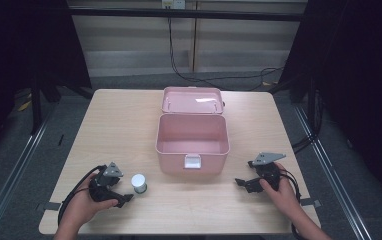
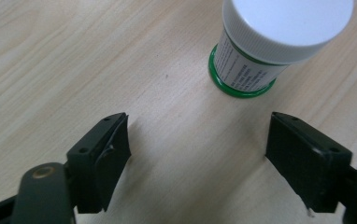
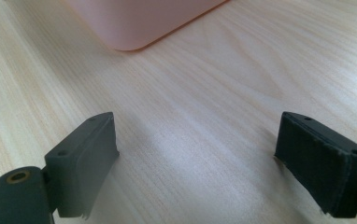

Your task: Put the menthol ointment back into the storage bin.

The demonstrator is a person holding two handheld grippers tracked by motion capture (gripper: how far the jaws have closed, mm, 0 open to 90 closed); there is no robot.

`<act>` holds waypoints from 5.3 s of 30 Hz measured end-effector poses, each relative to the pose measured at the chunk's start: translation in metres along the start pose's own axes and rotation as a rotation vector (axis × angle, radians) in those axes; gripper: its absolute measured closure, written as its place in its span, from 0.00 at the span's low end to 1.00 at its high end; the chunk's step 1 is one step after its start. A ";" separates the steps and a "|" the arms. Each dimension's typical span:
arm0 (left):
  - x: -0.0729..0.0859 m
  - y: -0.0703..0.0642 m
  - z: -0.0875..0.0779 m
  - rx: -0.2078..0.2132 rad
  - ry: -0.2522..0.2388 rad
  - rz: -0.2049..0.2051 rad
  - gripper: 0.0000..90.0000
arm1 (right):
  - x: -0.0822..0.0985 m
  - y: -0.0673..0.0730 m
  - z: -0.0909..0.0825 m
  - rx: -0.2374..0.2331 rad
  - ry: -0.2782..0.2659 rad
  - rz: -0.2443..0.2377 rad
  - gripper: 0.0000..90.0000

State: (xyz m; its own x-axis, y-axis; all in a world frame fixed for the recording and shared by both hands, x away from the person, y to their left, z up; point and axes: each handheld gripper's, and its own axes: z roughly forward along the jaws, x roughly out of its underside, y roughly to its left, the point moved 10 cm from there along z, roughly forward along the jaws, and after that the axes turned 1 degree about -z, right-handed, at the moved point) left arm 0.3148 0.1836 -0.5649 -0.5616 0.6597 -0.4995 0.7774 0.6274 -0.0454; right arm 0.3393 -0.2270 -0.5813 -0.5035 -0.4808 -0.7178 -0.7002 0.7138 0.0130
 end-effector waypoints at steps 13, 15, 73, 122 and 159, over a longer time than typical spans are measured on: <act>-0.032 -0.018 -0.005 0.069 0.233 0.070 0.31 | 0.000 0.000 0.000 -0.001 -0.001 -0.001 0.14; -0.040 -0.021 -0.006 0.069 0.269 0.090 0.34 | 0.000 0.000 0.000 0.000 -0.001 -0.001 0.14; -0.125 -0.033 -0.066 0.120 0.401 -0.110 0.56 | 0.000 0.000 0.000 0.000 -0.003 0.000 0.14; -0.219 -0.023 -0.090 0.076 0.366 -0.256 0.56 | 0.000 0.000 0.000 -0.003 0.001 0.000 0.13; -0.253 -0.026 -0.016 0.037 0.352 -0.411 0.56 | 0.000 0.000 0.000 -0.003 0.004 0.002 0.13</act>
State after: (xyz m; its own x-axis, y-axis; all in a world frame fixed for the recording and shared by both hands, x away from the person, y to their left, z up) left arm 0.4323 0.0073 -0.4232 -0.8775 0.4658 -0.1143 0.4796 0.8522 -0.2094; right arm 0.3389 -0.2271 -0.5812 -0.5066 -0.4813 -0.7153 -0.7007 0.7132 0.0164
